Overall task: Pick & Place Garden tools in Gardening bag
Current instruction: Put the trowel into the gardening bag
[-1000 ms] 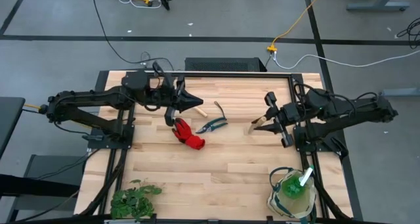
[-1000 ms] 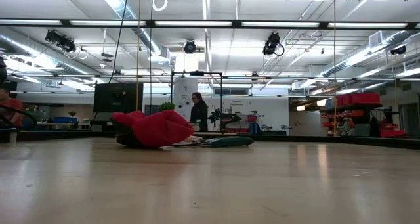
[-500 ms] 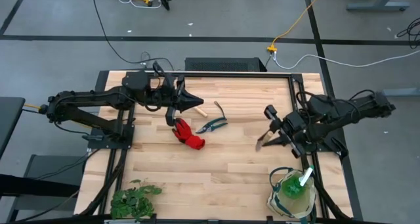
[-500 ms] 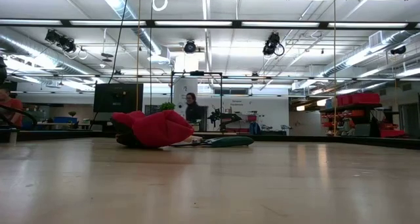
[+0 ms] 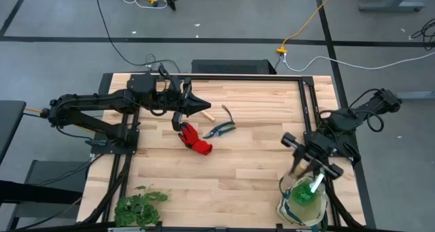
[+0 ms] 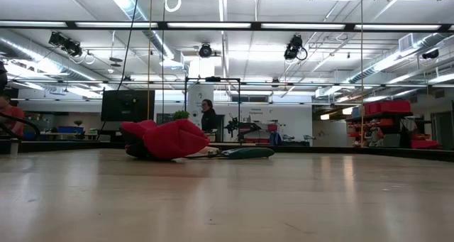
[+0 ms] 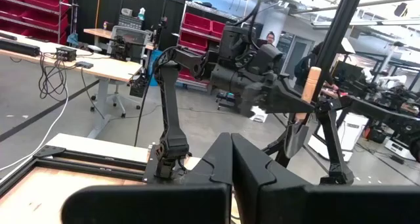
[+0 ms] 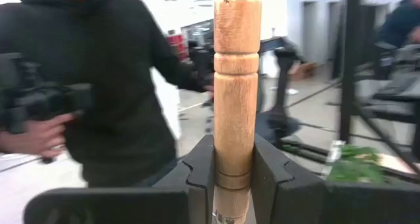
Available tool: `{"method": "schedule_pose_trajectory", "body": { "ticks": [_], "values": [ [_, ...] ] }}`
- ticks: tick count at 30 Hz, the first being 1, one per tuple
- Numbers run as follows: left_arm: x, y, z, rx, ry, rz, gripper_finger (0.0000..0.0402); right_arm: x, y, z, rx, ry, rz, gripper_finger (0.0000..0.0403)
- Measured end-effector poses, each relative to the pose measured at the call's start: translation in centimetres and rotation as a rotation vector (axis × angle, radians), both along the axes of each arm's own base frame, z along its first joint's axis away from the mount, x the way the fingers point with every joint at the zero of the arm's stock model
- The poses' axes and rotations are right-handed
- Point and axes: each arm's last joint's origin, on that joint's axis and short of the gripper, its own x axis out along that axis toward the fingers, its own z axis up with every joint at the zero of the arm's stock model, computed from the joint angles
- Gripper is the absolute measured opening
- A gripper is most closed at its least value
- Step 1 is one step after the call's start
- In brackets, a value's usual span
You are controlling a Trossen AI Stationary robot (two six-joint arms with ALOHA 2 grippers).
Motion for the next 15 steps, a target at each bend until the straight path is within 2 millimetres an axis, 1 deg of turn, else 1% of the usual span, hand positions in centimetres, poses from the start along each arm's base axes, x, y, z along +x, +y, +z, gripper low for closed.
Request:
{"method": "schedule_pose_trajectory", "body": {
  "ticks": [3, 7, 15],
  "values": [
    [0.0, 0.0, 0.0, 0.005, 0.0, 0.0, 0.0002, -0.6, 0.8, 0.0, 0.001, 0.006, 0.066, 0.0057],
    [0.0, 0.0, -0.1, 0.058, 0.004, -0.005, 0.0002, -1.2, 1.7, -0.3, -0.013, 0.027, 0.13, 0.0057],
    [0.0, 0.0, -0.1, 0.062, 0.003, -0.005, 0.0002, -2.4, 3.1, -0.8, -0.049, 0.075, 0.228, 0.0057]
  ]
}}
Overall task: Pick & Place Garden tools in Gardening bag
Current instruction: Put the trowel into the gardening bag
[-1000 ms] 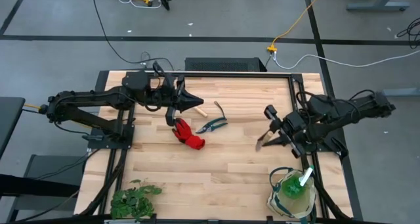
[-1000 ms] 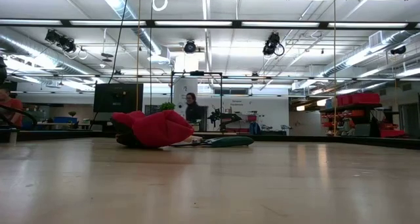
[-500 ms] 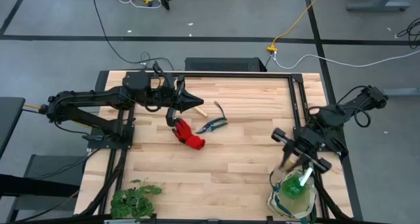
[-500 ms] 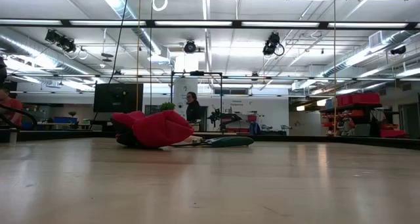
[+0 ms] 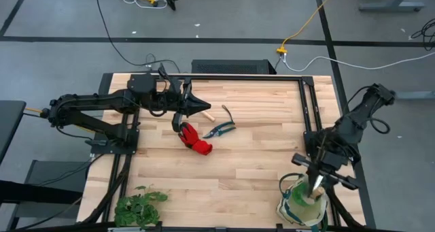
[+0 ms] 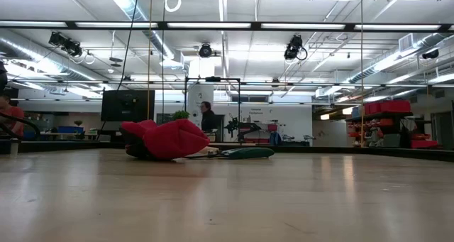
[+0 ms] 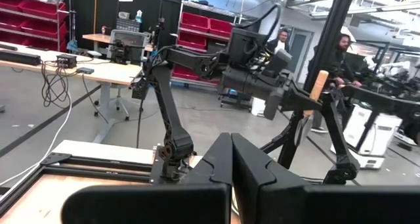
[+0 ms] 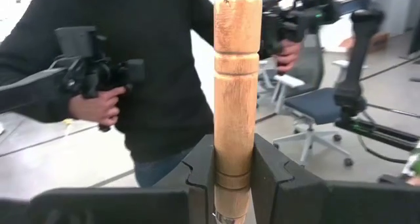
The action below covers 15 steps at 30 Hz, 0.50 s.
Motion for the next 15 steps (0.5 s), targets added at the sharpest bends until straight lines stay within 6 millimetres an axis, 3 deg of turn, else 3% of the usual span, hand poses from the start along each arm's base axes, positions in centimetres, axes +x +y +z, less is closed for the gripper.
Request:
{"method": "schedule_pose_trajectory", "body": {
  "ticks": [15],
  "values": [
    [0.0, 0.0, -0.6, -0.002, 0.066, 0.001, 0.0002, -1.4, 2.1, -1.5, -0.115, 0.063, 0.08, 0.0057]
  ]
}}
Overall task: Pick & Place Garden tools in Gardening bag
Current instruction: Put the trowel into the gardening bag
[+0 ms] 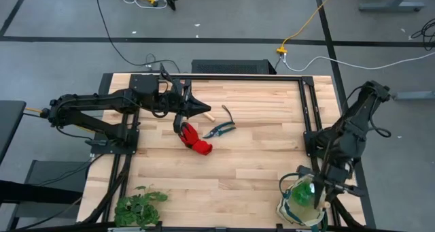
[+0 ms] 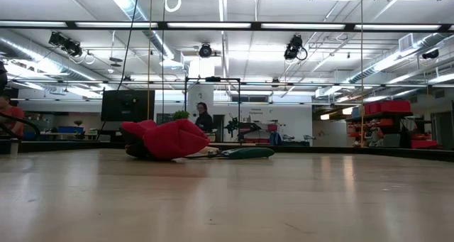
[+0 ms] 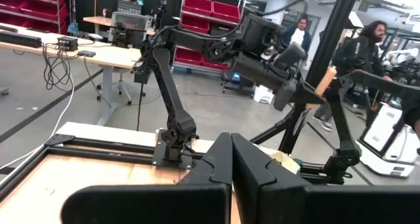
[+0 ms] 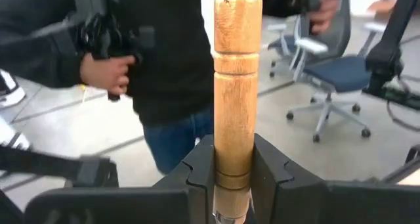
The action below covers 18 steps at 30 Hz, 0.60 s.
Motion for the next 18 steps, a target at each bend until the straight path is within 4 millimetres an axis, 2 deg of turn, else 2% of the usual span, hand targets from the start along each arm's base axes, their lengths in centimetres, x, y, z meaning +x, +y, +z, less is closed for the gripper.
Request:
{"method": "schedule_pose_trajectory", "body": {
  "ticks": [13, 18],
  "values": [
    [0.0, 0.0, 0.0, -0.011, 0.0, 0.002, 0.0002, 0.8, 3.3, -3.1, -0.17, 0.053, 0.085, 0.0057],
    [0.0, 0.0, 0.0, -0.012, 0.0, 0.002, 0.0003, 0.9, 3.6, -5.1, -0.172, 0.076, 0.086, 0.0057]
  ]
}}
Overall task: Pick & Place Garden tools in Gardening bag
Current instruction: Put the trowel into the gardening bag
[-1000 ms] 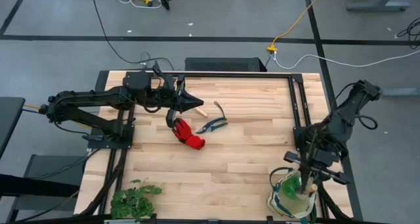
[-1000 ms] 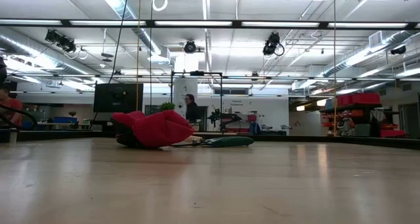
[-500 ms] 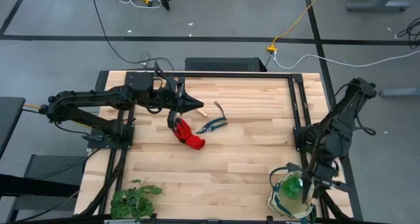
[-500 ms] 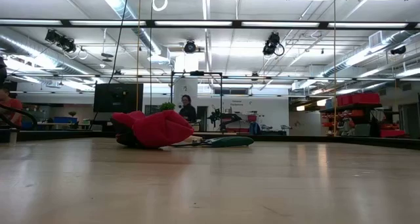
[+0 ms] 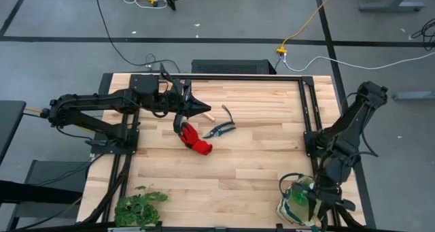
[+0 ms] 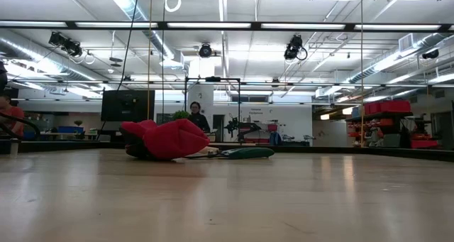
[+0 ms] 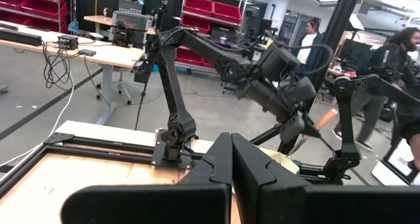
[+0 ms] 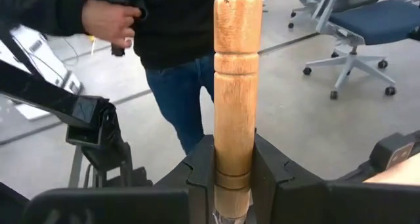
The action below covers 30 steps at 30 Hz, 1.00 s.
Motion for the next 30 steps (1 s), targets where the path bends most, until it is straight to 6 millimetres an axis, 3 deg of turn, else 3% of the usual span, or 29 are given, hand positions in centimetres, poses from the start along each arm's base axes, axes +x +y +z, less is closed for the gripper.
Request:
{"method": "schedule_pose_trajectory", "body": {
  "ticks": [15, 30],
  "values": [
    [0.0, 0.0, 0.0, -0.026, 0.002, 0.0, 0.0003, -1.2, -2.0, -7.2, 0.072, -0.034, -0.095, 0.0056],
    [0.0, 0.0, 0.0, -0.026, 0.005, 0.007, 0.0003, -1.8, -2.9, -10.6, 0.1, -0.086, -0.106, 0.0056]
  ]
}}
